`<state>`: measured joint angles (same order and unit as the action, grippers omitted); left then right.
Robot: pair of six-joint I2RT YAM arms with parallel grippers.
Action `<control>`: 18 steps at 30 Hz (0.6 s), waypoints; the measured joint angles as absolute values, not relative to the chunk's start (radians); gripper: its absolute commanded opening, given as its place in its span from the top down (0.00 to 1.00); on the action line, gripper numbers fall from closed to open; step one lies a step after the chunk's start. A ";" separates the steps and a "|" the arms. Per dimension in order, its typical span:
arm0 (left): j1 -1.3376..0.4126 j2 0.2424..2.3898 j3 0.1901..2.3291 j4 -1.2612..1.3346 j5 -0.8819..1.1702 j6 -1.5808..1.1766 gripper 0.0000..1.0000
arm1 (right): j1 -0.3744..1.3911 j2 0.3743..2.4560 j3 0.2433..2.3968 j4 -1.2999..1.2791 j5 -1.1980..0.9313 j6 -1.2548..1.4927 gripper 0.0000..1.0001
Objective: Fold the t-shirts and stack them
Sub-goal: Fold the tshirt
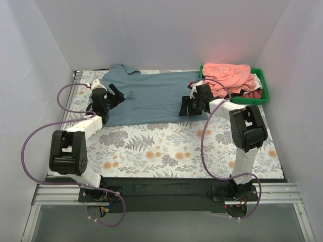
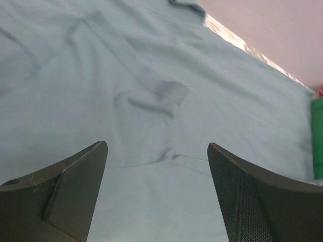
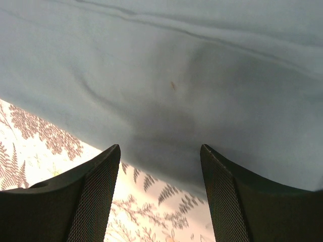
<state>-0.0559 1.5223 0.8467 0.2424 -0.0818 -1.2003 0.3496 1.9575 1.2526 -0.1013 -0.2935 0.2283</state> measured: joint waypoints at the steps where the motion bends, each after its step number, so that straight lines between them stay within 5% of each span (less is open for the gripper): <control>1: -0.075 1.556 0.865 0.257 -0.070 -1.206 0.21 | 0.347 1.945 1.243 -0.113 -0.286 0.228 0.29; 9: -0.096 1.832 0.899 0.332 0.043 -1.245 0.21 | 0.340 1.901 1.227 -0.146 -0.224 0.212 0.28; 18: -0.087 1.848 0.907 0.326 0.043 -1.231 0.20 | 0.340 1.866 1.111 -0.058 -0.219 0.210 0.30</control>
